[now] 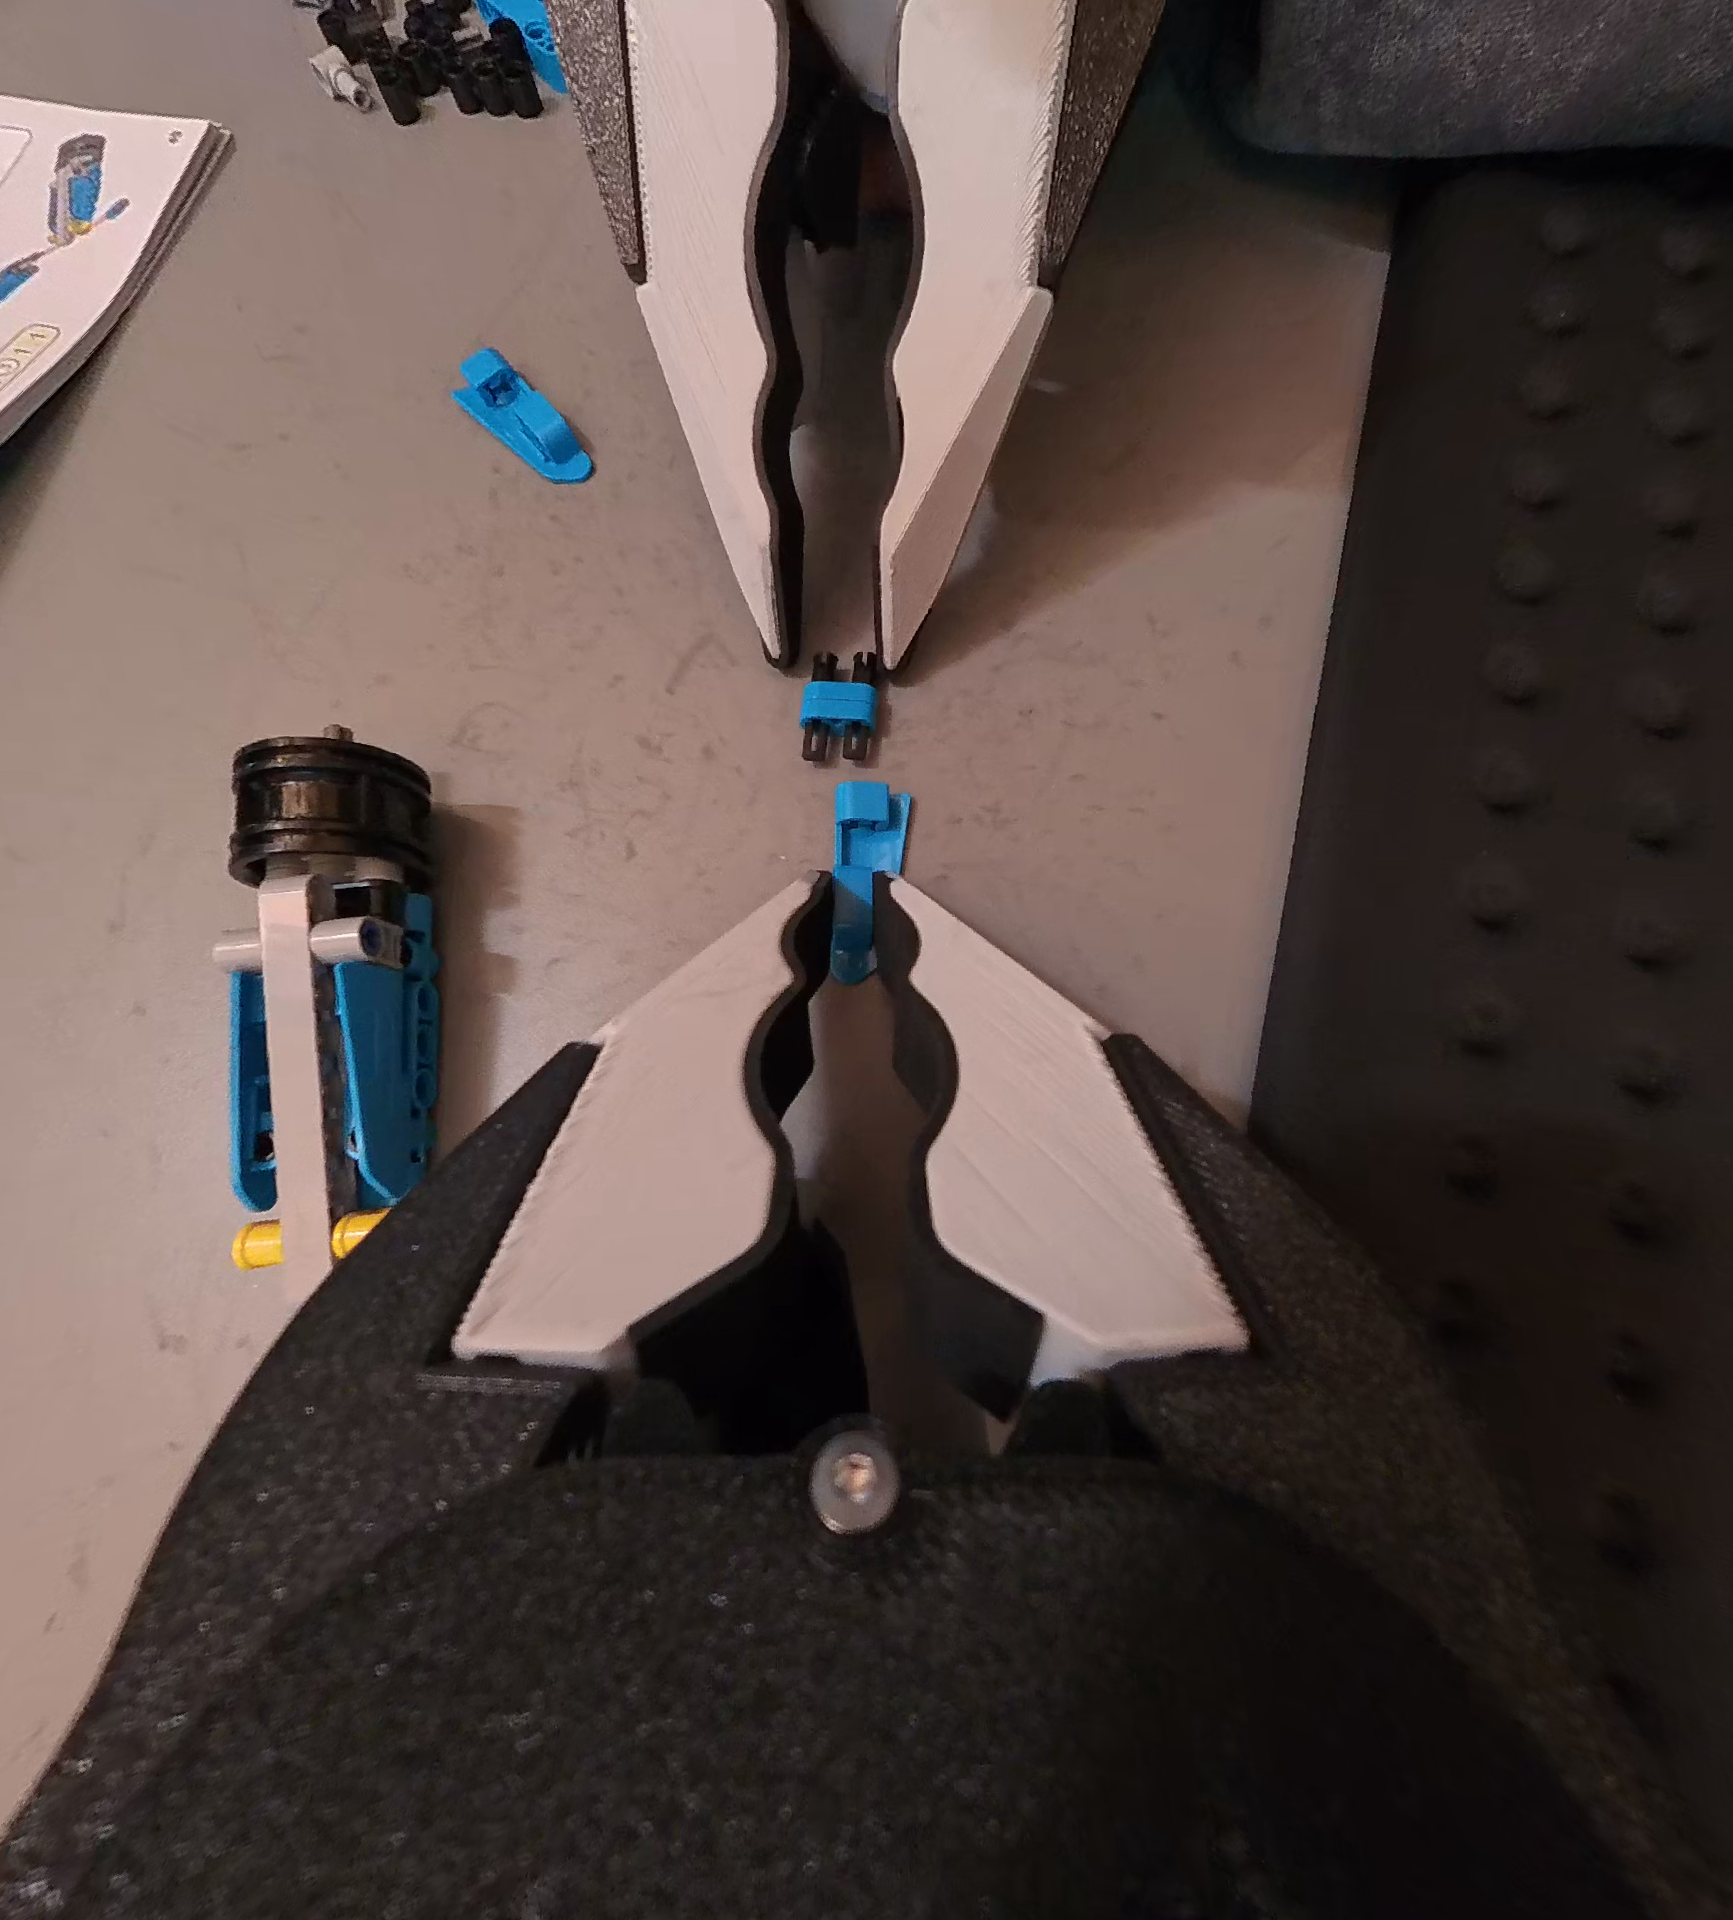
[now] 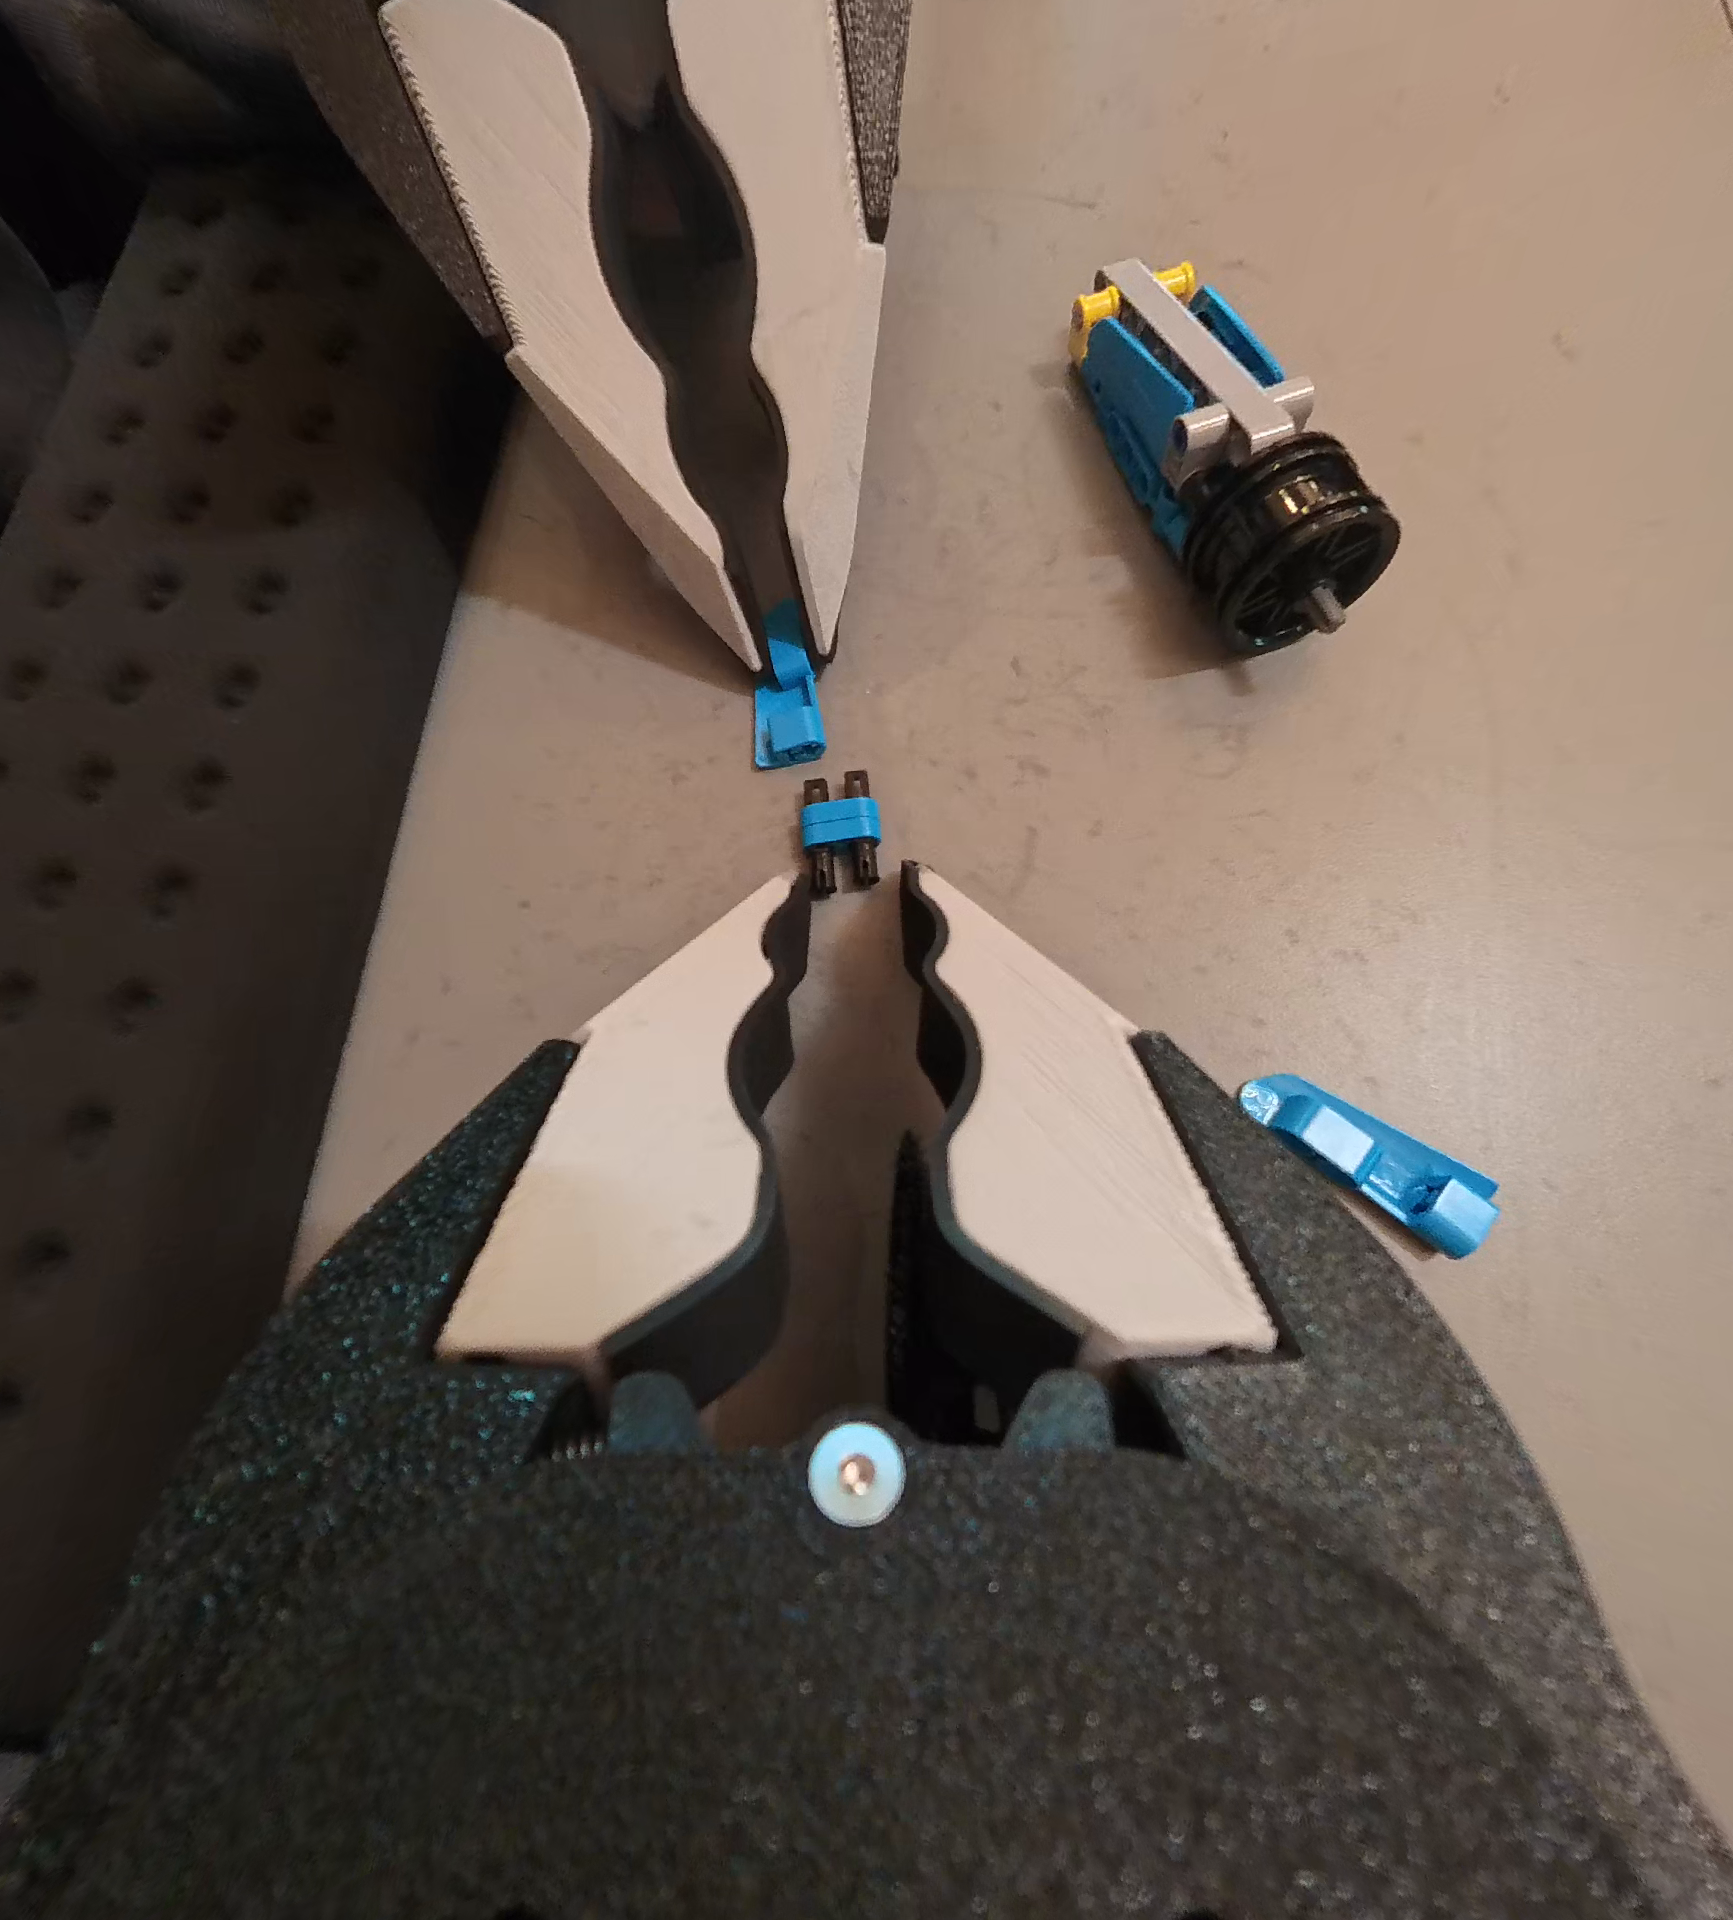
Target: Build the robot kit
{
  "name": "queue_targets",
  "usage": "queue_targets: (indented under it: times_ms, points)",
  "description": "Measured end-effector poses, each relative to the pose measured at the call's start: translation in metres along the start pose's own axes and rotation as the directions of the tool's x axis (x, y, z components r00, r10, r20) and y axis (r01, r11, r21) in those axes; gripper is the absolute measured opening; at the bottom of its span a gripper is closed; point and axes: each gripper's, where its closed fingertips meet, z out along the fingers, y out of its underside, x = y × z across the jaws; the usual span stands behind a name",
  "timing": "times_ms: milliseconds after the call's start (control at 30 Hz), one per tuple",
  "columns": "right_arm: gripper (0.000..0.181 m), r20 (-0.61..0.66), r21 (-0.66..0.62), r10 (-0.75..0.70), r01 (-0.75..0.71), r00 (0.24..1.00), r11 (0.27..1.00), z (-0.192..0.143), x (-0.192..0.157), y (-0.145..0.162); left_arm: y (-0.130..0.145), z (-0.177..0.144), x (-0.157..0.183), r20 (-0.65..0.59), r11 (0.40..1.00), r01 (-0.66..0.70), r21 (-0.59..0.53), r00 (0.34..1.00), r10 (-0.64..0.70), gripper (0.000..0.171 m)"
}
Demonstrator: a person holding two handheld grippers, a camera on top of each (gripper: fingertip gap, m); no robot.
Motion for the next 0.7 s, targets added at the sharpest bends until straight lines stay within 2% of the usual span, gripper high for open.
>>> queue_targets:
  times_ms: [500, 567, 700]
  points:
    - [0.018, -0.004, -0.002, -0.006, 0.006, 1.0, 1.0, 0.0, 0.0, 0.0, 0.0, 0.0, 0.002, -0.026, 1.0, 0.011, 0.0, 1.0, -0.011, 0.007]
    - [0.024, -0.038, -0.007, -0.04, 0.039, 0.999, 0.999, -0.001, 0.002, -0.001, 0.0, -0.001, 0.003, -0.06, 0.999, 0.052, -0.001, 0.997, -0.052, 0.006]
    - [0.025, -0.084, 0.05, -0.207, 0.211, 0.975, 0.976, -0.005, -0.013, -0.024, -0.002, -0.002, 0.002, -0.158, 0.978, 0.209, -0.002, 0.965, -0.207, 0.006]
